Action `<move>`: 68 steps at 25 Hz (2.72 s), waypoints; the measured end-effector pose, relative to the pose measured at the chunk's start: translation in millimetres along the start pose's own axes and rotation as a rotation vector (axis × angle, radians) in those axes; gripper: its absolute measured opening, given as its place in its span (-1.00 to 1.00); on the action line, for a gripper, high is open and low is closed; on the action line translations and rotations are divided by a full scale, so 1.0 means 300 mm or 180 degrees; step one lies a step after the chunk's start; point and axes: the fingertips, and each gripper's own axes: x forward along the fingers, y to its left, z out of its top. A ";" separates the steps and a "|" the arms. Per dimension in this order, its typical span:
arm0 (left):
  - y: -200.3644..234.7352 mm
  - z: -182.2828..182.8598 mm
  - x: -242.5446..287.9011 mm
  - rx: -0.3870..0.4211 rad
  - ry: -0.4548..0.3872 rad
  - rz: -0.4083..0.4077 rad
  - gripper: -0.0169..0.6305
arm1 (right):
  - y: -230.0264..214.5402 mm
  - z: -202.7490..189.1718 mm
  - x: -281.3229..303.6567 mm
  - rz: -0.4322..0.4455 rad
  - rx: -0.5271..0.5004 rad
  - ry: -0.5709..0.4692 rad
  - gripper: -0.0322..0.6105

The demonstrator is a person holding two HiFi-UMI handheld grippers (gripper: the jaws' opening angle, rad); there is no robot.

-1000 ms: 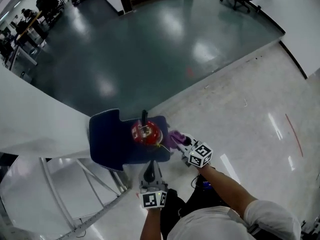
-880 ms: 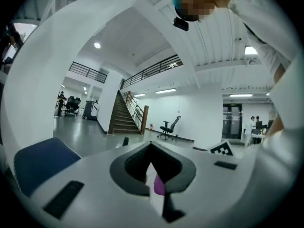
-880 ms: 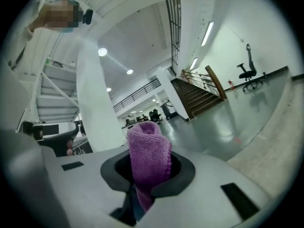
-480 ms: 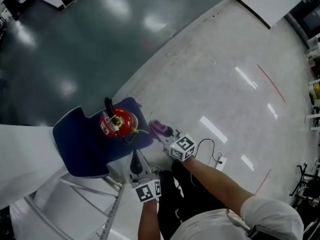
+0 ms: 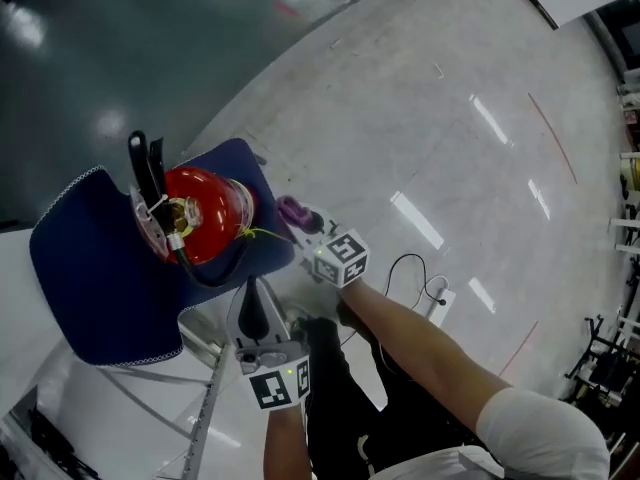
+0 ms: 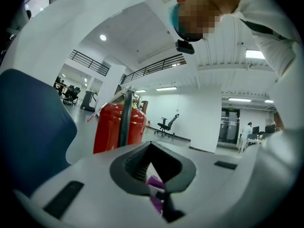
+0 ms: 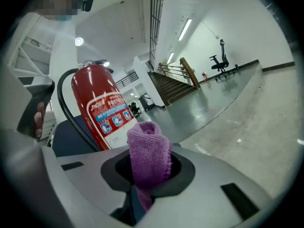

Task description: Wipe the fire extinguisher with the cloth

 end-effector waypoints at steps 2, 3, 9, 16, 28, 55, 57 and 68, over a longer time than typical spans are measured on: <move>0.016 -0.048 -0.012 -0.0010 0.0000 0.0003 -0.93 | -0.012 -0.072 0.024 0.0015 0.0047 0.0022 -0.72; 0.024 -0.071 -0.017 -0.0006 0.0004 0.0000 -0.93 | -0.016 -0.101 0.038 0.0026 0.0065 0.0029 -0.72; 0.079 -0.165 -0.012 0.0007 0.0019 -0.0013 -0.93 | -0.019 -0.184 0.125 0.0145 0.0202 -0.0033 -0.72; 0.091 -0.173 -0.025 -0.0057 0.0031 -0.0012 -0.93 | 0.073 -0.126 0.128 0.0361 0.0254 -0.0133 -0.72; 0.045 0.049 -0.114 -0.0157 0.0030 -0.0014 -0.93 | 0.253 0.171 0.018 0.0425 0.0324 -0.0387 -0.72; 0.075 0.603 -0.168 -0.0130 -0.0111 0.0267 -0.93 | 0.713 0.818 -0.211 0.0517 -0.0089 -0.0548 -0.72; 0.068 0.636 -0.171 -0.0160 -0.0056 0.0302 -0.93 | 0.769 0.899 -0.259 0.0504 -0.0340 -0.0550 -0.72; 0.010 0.703 -0.263 -0.0160 0.0115 0.0321 -0.93 | 0.881 1.034 -0.490 0.0360 -0.1041 -0.0565 -0.72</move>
